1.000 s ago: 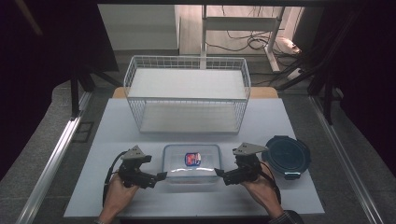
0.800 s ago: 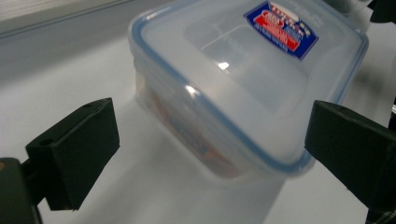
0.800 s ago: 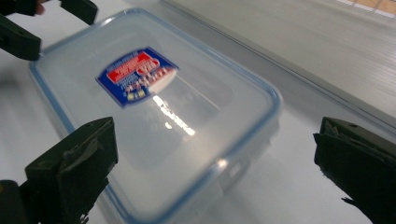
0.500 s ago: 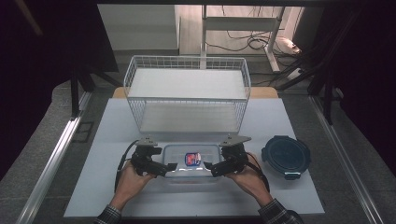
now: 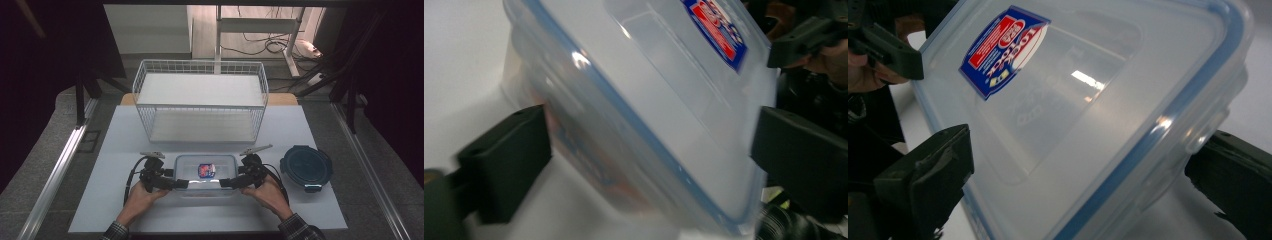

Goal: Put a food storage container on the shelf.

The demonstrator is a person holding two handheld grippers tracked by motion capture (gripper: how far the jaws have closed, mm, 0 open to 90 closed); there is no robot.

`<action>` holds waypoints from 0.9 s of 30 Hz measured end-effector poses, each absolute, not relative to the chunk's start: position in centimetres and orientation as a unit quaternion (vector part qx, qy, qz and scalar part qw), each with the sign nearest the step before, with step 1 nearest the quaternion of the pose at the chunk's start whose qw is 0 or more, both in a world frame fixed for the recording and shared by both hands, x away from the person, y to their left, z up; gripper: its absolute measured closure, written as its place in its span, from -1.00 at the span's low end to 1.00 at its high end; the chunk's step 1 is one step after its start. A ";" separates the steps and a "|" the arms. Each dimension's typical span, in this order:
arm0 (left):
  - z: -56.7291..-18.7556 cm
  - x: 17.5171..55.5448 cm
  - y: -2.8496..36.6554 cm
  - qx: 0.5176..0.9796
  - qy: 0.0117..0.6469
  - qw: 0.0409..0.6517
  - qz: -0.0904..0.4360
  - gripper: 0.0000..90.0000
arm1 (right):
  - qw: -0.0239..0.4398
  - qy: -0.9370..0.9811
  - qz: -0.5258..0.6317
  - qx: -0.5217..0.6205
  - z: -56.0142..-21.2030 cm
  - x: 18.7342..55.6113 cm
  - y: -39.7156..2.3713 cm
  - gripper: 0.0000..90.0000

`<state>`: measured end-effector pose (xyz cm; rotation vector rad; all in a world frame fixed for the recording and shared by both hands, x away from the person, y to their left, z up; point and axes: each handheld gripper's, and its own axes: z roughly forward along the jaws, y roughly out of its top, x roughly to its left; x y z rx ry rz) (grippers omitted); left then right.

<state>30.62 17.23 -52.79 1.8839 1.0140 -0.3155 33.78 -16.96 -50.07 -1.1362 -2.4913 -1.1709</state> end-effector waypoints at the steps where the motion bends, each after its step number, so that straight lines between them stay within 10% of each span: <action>1: -52.6 30.3 17.6 0.767 0.413 0.473 -0.130 -0.71 | 0.082 -0.834 -0.393 -0.380 -50.1 33.7 -17.1 -0.96; 14: -51.6 28.4 19.0 0.745 0.417 0.507 -0.118 0.07 | 0.093 -0.812 -0.423 -0.391 -48.3 31.7 -20.1 -0.05; 27: -51.1 28.2 18.8 0.744 0.418 0.516 -0.076 0.20 | 0.048 -0.803 -0.444 -0.395 -47.5 31.0 -20.3 0.10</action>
